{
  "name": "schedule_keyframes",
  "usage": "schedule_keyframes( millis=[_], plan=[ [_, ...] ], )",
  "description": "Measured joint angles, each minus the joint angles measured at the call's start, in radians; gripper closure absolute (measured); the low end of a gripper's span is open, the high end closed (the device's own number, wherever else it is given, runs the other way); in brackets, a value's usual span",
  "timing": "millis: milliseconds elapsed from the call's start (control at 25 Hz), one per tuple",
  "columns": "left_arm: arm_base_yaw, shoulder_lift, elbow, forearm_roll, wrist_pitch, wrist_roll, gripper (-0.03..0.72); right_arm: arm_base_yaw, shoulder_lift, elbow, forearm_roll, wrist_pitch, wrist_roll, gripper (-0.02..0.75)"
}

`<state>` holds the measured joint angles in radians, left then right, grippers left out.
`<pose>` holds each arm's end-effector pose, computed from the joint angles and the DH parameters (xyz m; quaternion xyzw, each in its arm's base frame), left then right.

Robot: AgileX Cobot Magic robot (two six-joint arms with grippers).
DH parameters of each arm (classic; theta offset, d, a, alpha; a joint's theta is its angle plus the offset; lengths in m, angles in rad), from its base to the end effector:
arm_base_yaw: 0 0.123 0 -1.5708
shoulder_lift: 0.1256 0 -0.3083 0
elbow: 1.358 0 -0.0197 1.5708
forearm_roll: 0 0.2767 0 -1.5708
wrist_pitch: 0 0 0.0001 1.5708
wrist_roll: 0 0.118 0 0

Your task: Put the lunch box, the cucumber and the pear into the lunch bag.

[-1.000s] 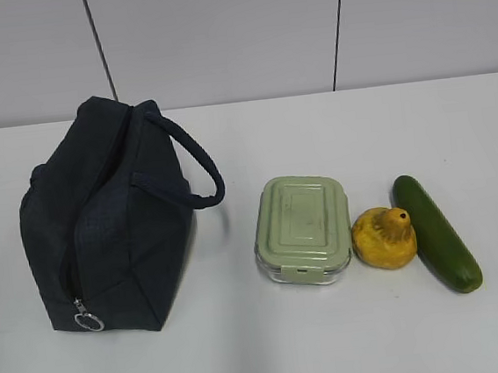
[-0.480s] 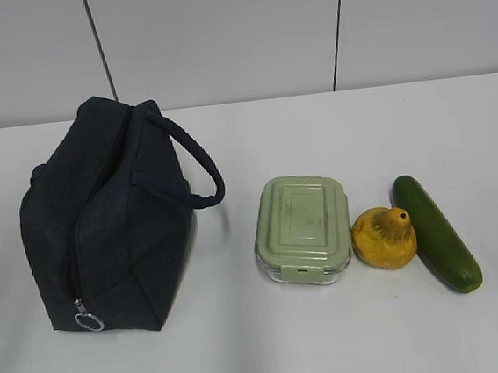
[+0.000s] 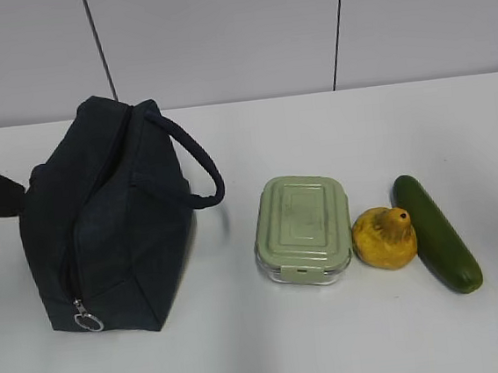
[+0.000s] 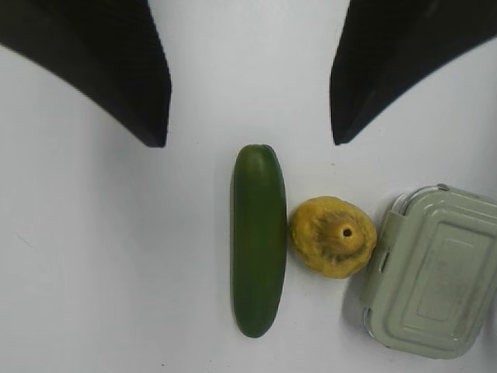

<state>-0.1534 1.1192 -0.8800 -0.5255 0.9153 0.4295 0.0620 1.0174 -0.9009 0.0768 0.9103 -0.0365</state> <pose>0.2266 -0.0825 0.3017 0.1710 0.9251 -0.2035 0.2711 0.2180 0.0207 0.3201 -0.0338 0.9494 0.0401 0.3097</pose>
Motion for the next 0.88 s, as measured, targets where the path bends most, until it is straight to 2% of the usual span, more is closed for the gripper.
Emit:
schedule_keyframes(
  millis=[80, 200, 600, 880],
  plan=[
    [0.000, 0.048, 0.000, -0.003, -0.017, 0.036, 0.363, 0.000, 0.057, -0.033, 0.018, -0.007, -0.017, 0.241],
    [0.000, 0.094, -0.001, -0.007, -0.044, 0.082, 0.342, 0.000, 0.137, -0.066, 0.041, -0.013, -0.049, 0.241],
    [0.000, 0.146, -0.001, -0.009, -0.156, 0.100, 0.337, 0.000, 0.321, -0.080, 0.062, -0.072, -0.128, 0.241],
    [0.000, 0.221, -0.001, -0.012, -0.186, 0.100, 0.356, 0.000, 0.395, -0.083, 0.137, -0.131, -0.193, 0.241]
  ],
)
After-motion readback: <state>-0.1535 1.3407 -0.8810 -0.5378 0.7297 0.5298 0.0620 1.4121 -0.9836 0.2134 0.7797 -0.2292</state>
